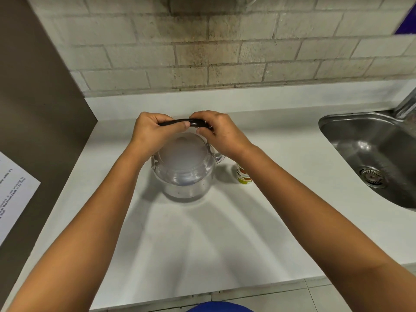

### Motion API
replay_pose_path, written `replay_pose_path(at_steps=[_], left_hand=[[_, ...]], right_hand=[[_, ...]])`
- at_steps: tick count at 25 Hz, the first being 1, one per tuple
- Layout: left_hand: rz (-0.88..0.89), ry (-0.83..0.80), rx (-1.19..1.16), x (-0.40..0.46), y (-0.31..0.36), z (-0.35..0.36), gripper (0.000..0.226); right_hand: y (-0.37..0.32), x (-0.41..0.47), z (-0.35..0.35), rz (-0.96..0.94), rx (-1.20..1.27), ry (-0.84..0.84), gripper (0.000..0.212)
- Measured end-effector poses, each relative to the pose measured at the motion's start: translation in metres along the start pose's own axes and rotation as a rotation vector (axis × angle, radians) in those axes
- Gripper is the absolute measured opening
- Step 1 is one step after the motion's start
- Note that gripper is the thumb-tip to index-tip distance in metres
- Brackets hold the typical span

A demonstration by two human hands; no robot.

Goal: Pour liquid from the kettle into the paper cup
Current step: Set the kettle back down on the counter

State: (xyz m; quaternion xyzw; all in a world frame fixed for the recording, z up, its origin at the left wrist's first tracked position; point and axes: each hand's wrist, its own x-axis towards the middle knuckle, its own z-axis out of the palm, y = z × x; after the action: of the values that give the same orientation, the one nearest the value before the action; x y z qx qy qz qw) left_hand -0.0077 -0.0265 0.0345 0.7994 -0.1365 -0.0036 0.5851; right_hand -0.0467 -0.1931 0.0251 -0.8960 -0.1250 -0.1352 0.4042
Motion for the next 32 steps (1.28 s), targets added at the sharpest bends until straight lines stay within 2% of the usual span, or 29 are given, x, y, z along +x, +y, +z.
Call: replay_pose_path(at_steps=[23,32], left_hand=[[-0.047,-0.067,-0.028,0.008,-0.049,0.004,0.008],[-0.009,-0.052,0.005,0.009,-0.057,0.003,0.01]], right_hand=[[0.026,-0.006,0.033,0.084,-0.006,-0.05,0.031],[0.027,-0.008,0.04,0.097,0.004,-0.028,0.033]])
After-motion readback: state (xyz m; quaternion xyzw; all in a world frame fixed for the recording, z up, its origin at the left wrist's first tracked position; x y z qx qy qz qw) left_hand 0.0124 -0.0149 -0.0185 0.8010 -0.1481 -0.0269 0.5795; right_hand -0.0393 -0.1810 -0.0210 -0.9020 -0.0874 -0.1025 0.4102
